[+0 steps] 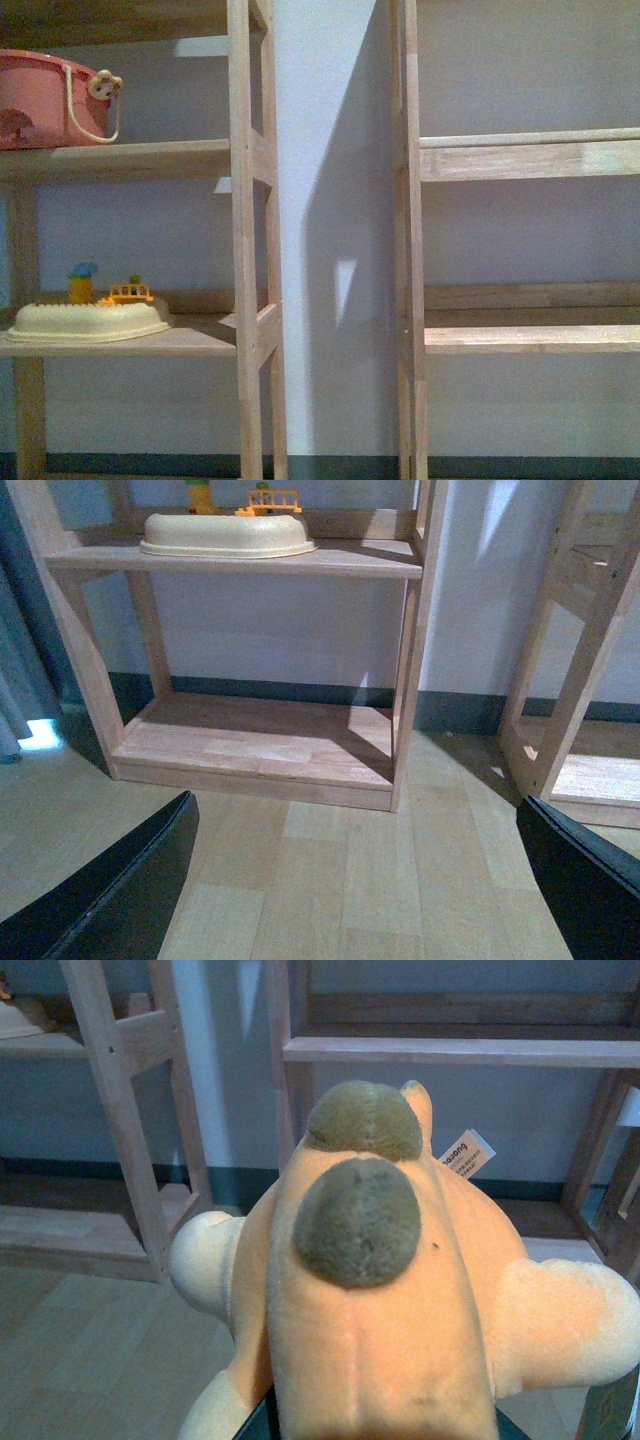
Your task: Put away toys
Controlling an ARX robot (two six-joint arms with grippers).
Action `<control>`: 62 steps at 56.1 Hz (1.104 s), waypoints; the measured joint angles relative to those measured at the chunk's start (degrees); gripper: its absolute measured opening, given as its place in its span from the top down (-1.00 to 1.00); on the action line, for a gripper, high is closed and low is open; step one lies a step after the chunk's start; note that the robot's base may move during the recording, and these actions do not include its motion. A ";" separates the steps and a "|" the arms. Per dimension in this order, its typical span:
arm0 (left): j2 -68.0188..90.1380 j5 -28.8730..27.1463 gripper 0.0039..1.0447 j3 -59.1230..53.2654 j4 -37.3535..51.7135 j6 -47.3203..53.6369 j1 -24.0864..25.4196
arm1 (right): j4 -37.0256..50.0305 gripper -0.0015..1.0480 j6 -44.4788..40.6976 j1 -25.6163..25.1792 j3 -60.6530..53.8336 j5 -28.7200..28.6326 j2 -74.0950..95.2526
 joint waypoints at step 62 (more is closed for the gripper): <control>0.00 -0.02 -0.88 0.00 0.00 0.00 0.00 | 0.00 0.83 0.00 0.00 0.00 0.00 -0.02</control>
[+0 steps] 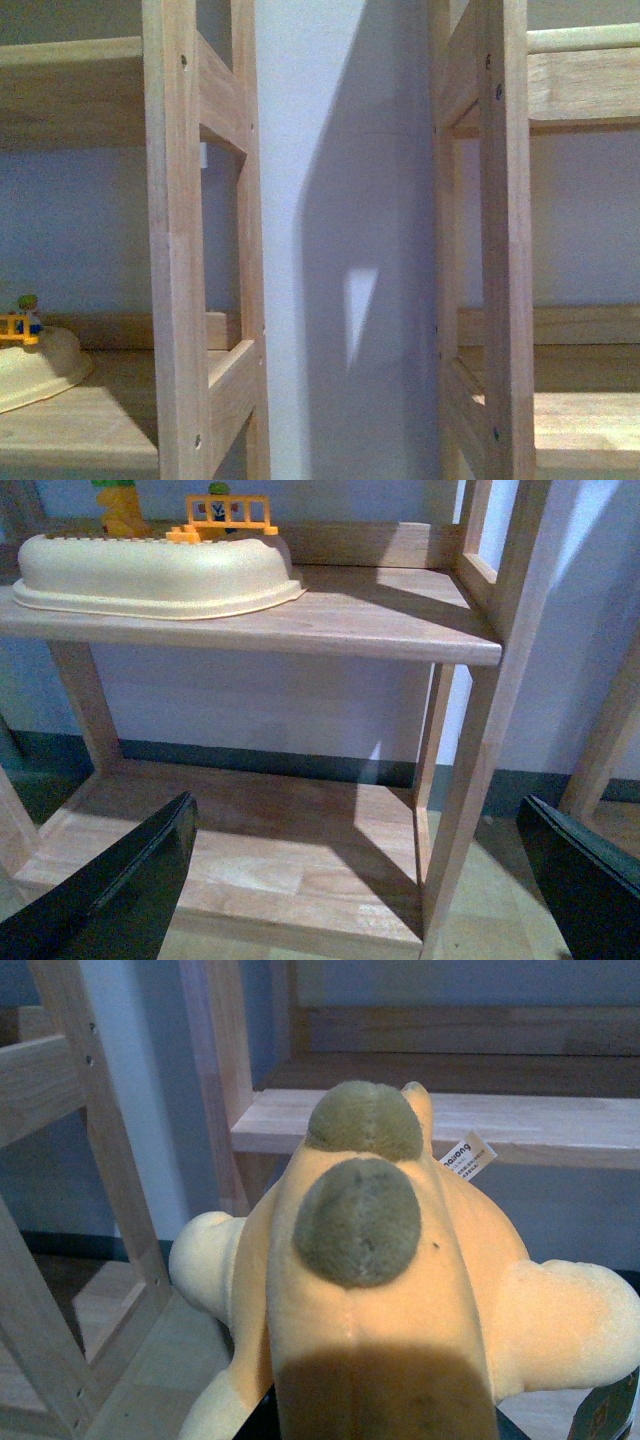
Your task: Put away toys
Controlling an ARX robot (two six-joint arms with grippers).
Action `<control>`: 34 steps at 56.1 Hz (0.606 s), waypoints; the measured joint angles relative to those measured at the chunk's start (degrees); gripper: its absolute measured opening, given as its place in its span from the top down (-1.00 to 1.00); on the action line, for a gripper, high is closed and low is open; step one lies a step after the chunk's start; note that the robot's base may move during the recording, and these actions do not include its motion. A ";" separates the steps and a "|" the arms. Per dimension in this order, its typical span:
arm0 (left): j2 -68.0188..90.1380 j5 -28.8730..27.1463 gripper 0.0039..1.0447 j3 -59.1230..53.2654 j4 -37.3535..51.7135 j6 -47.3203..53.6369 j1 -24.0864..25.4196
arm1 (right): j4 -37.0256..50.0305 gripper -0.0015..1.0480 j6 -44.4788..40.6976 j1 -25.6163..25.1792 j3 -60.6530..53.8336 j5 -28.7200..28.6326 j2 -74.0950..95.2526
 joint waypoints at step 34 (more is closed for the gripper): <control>0.02 -0.02 -0.88 0.00 0.00 0.00 0.00 | 14.97 0.83 -6.71 18.10 1.81 30.99 8.39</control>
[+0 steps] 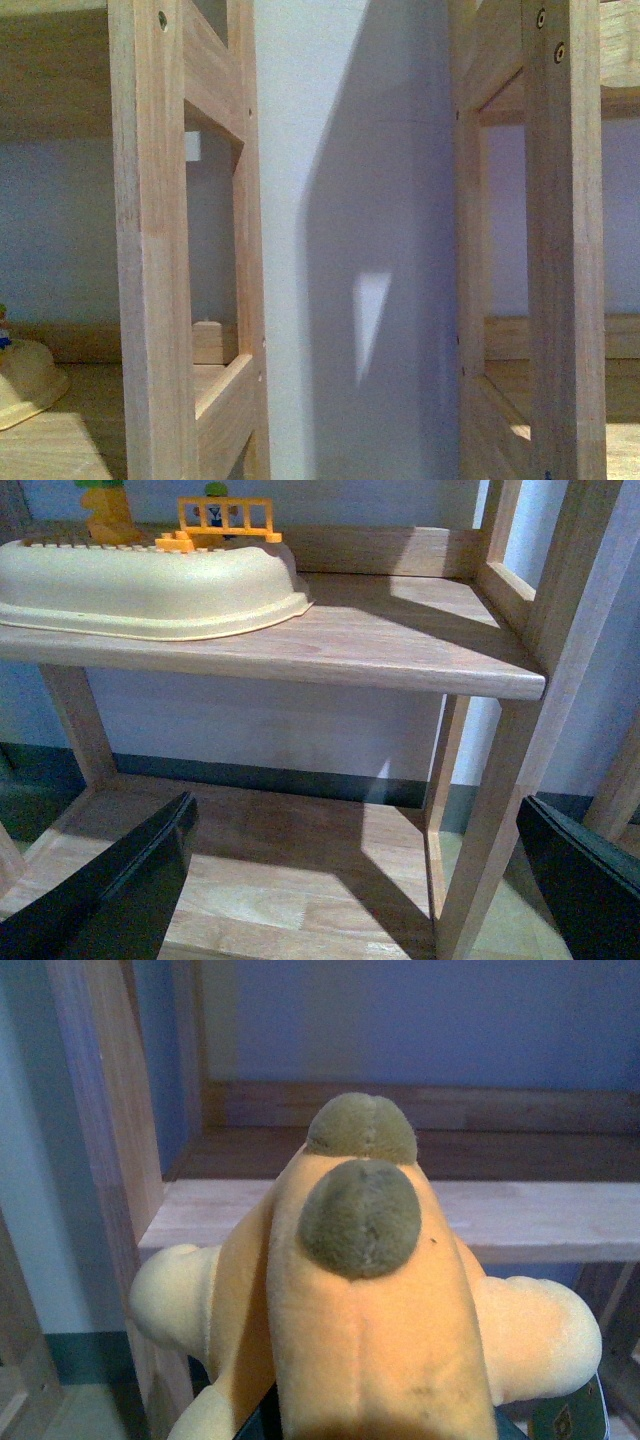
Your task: Put away toys
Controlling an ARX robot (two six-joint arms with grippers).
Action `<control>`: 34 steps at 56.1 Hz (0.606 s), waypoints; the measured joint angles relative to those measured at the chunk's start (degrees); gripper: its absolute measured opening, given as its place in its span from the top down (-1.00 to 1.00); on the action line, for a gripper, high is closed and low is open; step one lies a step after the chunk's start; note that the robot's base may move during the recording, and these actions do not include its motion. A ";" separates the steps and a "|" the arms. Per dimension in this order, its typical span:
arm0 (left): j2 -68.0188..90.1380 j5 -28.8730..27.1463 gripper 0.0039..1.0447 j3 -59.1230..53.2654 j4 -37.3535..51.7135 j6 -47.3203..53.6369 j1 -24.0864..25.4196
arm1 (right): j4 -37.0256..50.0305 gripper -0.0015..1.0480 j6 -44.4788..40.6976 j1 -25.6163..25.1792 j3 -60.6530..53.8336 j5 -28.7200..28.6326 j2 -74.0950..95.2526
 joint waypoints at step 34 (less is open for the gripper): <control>0.00 0.00 -0.88 0.00 0.00 0.00 0.00 | 21.11 0.84 -23.91 25.33 26.47 20.04 23.19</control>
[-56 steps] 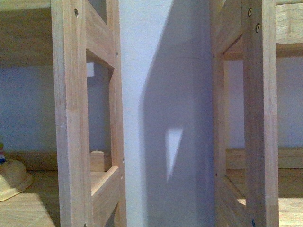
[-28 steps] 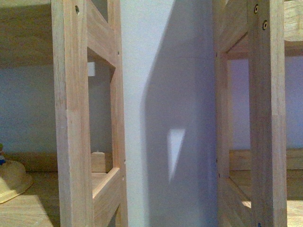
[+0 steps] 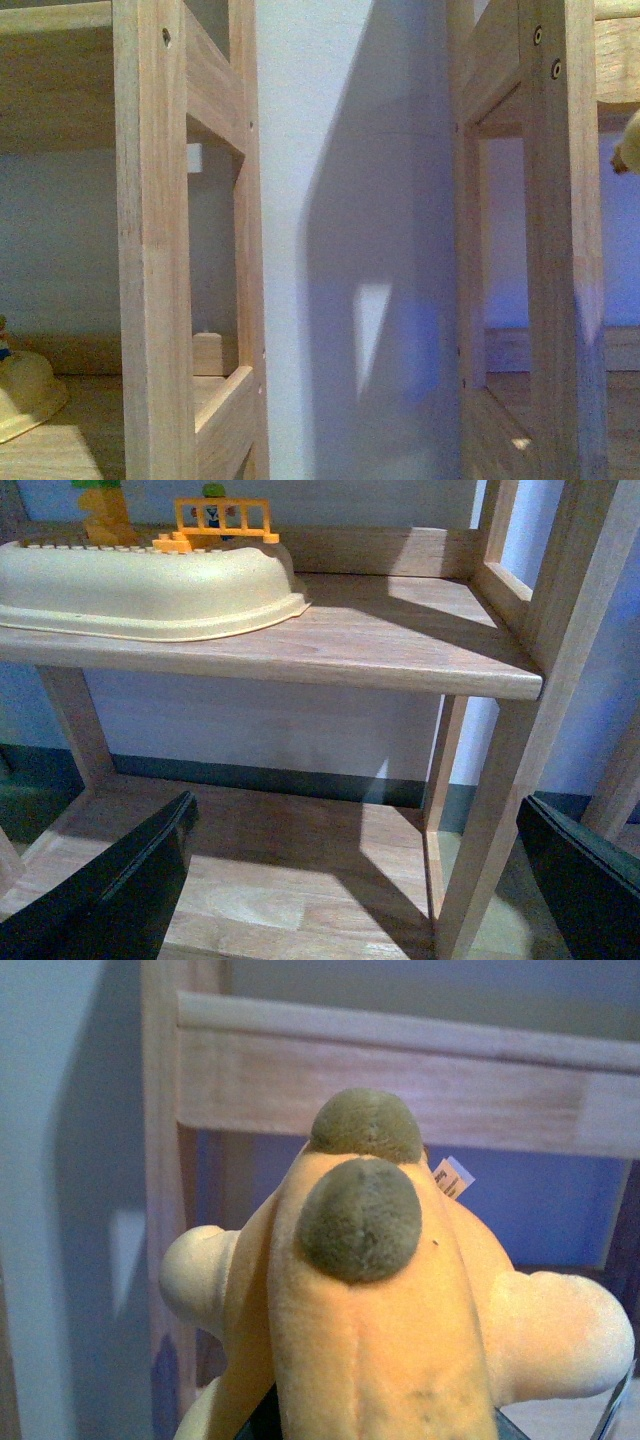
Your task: Put away toys
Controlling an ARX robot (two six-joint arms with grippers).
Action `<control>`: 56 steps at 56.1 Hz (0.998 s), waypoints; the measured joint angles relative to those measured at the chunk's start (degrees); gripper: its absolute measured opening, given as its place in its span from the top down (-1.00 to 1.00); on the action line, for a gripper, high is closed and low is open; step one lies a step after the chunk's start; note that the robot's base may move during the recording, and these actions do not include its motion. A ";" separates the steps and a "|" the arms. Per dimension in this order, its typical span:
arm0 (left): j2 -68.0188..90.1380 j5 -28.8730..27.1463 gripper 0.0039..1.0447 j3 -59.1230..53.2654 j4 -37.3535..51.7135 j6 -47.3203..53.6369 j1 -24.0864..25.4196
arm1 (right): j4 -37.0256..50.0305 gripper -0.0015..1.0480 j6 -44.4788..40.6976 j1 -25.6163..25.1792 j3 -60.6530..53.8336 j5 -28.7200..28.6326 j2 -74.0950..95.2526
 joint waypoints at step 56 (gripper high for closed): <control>0.00 0.00 -0.88 0.00 0.00 0.00 0.00 | -16.70 0.84 -7.32 -32.44 45.44 -34.14 16.41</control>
